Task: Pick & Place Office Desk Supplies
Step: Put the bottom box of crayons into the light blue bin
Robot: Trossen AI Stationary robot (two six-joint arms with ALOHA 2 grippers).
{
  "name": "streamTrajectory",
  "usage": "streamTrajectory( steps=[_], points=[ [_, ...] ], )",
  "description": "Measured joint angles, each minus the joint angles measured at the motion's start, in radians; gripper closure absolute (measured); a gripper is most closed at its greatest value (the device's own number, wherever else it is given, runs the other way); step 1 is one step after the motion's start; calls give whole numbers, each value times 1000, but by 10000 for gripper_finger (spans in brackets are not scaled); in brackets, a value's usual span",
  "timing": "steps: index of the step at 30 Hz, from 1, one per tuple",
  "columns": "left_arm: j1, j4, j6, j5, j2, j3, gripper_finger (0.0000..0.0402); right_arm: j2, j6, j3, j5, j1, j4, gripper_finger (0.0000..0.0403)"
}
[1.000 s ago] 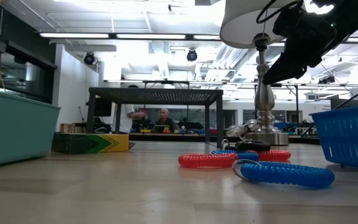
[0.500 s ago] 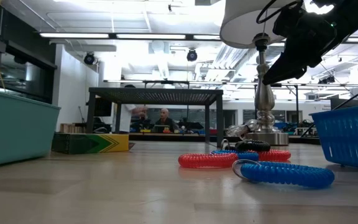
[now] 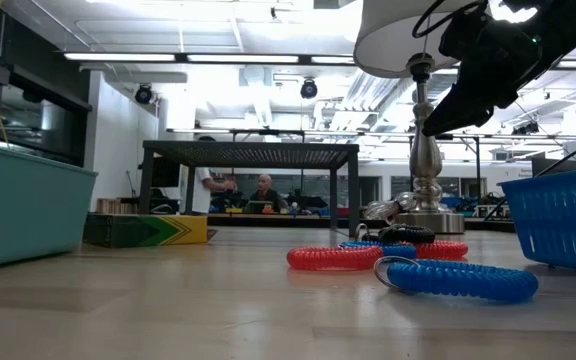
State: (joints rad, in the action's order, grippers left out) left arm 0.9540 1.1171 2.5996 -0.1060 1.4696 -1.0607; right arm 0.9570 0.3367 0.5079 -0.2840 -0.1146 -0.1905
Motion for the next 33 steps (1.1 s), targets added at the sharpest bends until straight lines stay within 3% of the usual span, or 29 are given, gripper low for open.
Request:
streamTrajectory(
  steps=[33],
  points=[
    [6,-45,-45,-27,1,47,267,0,0,1,0,0,0,279]
  ],
)
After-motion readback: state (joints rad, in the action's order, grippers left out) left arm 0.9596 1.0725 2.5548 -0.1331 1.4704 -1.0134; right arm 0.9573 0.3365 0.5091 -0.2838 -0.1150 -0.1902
